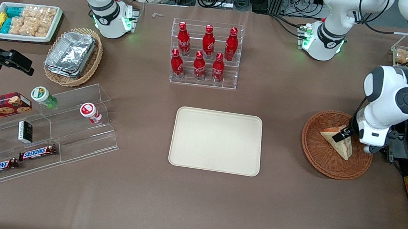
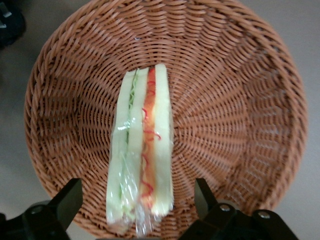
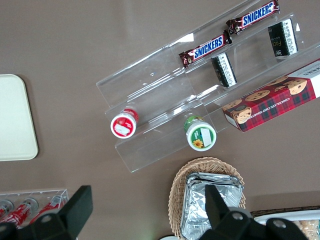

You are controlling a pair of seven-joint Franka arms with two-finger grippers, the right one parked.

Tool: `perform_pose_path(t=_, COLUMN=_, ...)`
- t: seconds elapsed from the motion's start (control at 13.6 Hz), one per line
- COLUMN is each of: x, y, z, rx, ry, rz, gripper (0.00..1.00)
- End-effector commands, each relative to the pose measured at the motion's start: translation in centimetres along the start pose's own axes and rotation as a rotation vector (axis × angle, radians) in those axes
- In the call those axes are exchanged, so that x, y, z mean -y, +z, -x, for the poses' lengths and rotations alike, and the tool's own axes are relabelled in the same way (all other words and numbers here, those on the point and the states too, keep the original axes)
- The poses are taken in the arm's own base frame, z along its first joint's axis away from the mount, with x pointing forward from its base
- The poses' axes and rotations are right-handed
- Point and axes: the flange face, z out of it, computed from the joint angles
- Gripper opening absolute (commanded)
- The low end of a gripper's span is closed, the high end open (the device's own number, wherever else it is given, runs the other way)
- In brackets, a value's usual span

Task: Place sandwich from basket to tray
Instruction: 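Lower the open left gripper around the wrapped sandwich and close it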

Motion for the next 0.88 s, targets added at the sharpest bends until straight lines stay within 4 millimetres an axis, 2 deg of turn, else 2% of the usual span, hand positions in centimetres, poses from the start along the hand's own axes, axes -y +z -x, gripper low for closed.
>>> perform_pose_path(t=0.0, x=-0.1, y=2.4, z=0.0, rx=-0.017, ry=-0.022, rz=0.011, gripper=1.00)
perform_pose_path(t=0.22, x=-0.2, y=3.9, z=-0.1, rx=-0.011, ry=-0.023, rz=0.004, gripper=1.00)
perform_pose_path(t=0.29, x=-0.2, y=4.3, z=-0.1, rx=-0.010, ry=-0.022, rz=0.003, gripper=0.95)
perform_pose_path(t=0.37, x=-0.2, y=4.8, z=-0.1, rx=-0.010, ry=-0.022, rz=0.003, gripper=0.82)
perform_pose_path(t=0.44, x=-0.2, y=5.0, z=-0.1, rx=-0.013, ry=-0.022, rz=0.004, gripper=0.61)
perform_pose_path(t=0.59, x=-0.2, y=5.0, z=-0.1, rx=-0.013, ry=-0.022, rz=0.004, gripper=0.11)
perform_pose_path(t=0.66, x=-0.2, y=5.0, z=-0.1, rx=-0.013, ry=-0.022, rz=0.004, gripper=0.00)
perform_pose_path(t=0.81, x=-0.2, y=4.6, z=-0.1, rx=-0.014, ry=-0.025, rz=0.006, gripper=0.00)
